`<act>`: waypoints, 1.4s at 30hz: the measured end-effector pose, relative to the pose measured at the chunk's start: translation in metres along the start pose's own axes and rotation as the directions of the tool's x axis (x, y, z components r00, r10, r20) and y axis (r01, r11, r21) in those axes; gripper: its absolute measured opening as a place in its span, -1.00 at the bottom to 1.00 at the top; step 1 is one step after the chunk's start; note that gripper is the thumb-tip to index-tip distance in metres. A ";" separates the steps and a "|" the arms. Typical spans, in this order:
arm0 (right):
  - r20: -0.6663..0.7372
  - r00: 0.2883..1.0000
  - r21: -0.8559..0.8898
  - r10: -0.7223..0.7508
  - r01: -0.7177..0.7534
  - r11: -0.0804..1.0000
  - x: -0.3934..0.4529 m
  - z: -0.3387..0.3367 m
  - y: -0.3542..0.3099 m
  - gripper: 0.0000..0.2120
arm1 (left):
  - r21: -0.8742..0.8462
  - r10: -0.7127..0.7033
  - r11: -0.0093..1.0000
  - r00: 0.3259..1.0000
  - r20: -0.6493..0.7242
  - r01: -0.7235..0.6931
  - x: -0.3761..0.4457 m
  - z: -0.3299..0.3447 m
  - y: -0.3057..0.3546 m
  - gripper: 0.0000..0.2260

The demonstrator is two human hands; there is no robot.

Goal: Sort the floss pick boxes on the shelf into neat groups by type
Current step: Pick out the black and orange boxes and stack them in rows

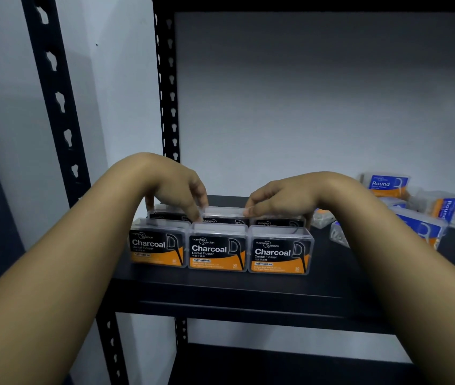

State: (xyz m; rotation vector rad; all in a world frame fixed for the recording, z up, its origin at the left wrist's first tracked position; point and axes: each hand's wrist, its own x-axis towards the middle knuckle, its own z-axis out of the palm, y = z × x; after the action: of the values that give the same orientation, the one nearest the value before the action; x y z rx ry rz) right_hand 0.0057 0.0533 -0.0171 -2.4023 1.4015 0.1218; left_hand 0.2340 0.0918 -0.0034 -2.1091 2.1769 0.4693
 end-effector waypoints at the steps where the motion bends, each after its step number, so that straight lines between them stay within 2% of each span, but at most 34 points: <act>1: 0.008 1.000 0.015 0.010 -0.011 1.000 0.000 0.000 -0.001 -0.72 | -0.008 0.004 1.000 1.000 0.006 -0.004 -0.001 -0.001 0.000 -0.79; 7: 0.034 0.999 0.063 0.008 -0.010 0.998 -0.002 0.001 -0.001 -0.77 | -0.009 0.010 1.000 1.000 0.012 -0.009 -0.010 -0.001 0.000 -0.87; 21: 0.030 0.999 0.063 -0.028 0.026 0.998 -0.021 0.009 -0.009 -0.75 | -0.010 0.032 0.999 0.999 -0.037 -0.032 -0.030 0.012 -0.002 -0.82; 26: -0.128 0.990 0.001 -0.053 0.054 0.999 -0.024 0.022 -0.003 -0.64 | 0.015 0.067 0.998 0.971 -0.230 -0.066 -0.036 0.029 -0.004 -0.69; 29: -0.179 0.982 -0.003 -0.053 0.053 0.999 -0.031 0.032 -0.005 -0.54 | -0.032 0.121 0.989 0.914 -0.388 -0.144 -0.037 0.049 -0.006 -0.67; 34: -0.280 0.959 -0.015 -0.038 0.035 0.999 -0.033 0.046 -0.010 -0.44 | -0.068 0.148 0.972 0.805 -0.574 -0.227 -0.033 0.074 -0.002 -0.60; 37: -0.332 0.943 0.022 -0.029 0.039 0.999 -0.029 0.052 -0.012 -0.43 | -0.055 0.139 0.974 0.778 -0.613 -0.217 -0.029 0.080 -0.002 -0.58; 42: -0.432 0.902 0.024 -0.014 0.027 0.999 -0.025 0.060 -0.017 -0.46 | -0.049 0.124 0.980 0.779 -0.614 -0.195 -0.028 0.081 -0.001 -0.63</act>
State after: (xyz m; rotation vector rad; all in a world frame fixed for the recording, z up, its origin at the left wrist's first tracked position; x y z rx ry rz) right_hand 0.0136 0.1025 -0.0628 -2.5174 1.5411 -0.4647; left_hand 0.2233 0.1405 -0.0732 -2.3902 2.7331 -0.1301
